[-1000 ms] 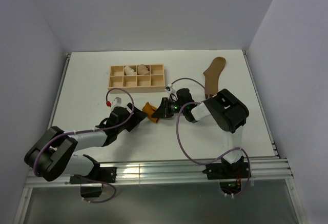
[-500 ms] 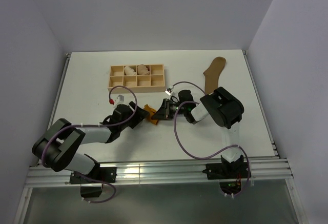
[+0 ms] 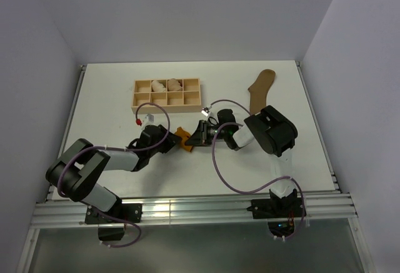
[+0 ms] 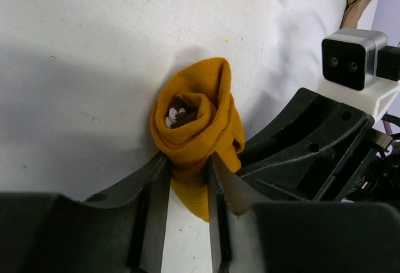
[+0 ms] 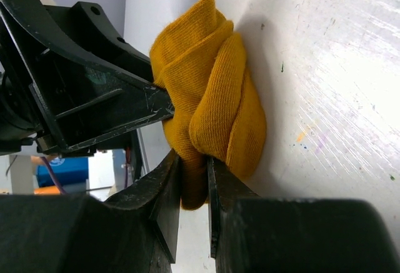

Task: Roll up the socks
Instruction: Roll the sock at the center of the board.

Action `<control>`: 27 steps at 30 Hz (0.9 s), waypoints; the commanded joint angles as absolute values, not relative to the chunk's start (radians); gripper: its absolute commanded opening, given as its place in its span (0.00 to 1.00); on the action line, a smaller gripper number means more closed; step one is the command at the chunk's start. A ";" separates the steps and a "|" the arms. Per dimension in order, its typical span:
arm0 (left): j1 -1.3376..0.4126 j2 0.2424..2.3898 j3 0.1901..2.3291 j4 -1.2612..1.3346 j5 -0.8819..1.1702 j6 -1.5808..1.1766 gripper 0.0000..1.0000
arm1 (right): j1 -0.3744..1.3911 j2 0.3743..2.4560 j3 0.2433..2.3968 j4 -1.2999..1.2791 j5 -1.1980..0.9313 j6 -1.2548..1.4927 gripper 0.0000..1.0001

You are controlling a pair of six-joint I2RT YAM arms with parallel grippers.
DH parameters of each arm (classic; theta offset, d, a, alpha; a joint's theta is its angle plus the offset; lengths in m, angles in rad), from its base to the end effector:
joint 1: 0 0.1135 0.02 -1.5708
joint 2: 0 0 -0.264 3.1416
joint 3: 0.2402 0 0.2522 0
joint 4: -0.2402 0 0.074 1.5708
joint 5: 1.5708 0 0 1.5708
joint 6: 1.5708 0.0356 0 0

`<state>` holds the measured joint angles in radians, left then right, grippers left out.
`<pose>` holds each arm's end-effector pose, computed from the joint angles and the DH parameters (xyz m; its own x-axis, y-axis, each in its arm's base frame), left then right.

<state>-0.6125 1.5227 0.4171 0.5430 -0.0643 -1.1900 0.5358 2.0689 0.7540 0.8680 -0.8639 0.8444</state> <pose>0.2169 -0.1496 0.1268 -0.6536 -0.6731 -0.3462 -0.2084 0.5998 -0.7725 0.2904 0.2039 0.0817 -0.9355 0.0093 -0.3533 -0.3340 0.3034 0.8924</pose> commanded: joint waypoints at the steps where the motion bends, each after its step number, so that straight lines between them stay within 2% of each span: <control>1: -0.617 1.545 0.437 0.525 -0.067 -1.169 0.30 | 0.545 2.074 0.723 0.597 -0.792 0.721 0.24; 2: -0.620 1.545 0.437 0.520 -0.071 -1.167 0.28 | 0.546 2.057 0.723 0.566 -0.772 0.695 0.32; 5: -0.620 1.546 0.449 0.491 -0.072 -1.161 0.21 | 0.548 1.970 0.736 0.434 -0.669 0.592 0.42; 10: -0.624 1.552 0.466 0.451 -0.074 -1.154 0.11 | 0.560 1.806 0.744 0.299 -0.534 0.482 0.53; 14: -0.626 1.546 0.482 0.420 -0.074 -1.146 0.08 | 0.607 1.672 0.753 0.197 -0.384 0.390 0.66; 16: -0.624 1.545 0.489 0.408 -0.071 -1.140 0.08 | 0.639 1.593 0.755 0.145 -0.301 0.313 0.68; 20: -0.629 1.543 0.505 0.382 -0.069 -1.131 0.06 | 0.764 1.499 0.750 0.117 -0.007 0.184 0.70; 27: -0.630 1.545 0.518 0.357 -0.060 -1.126 0.06 | 0.945 1.505 0.762 0.159 0.240 0.011 0.71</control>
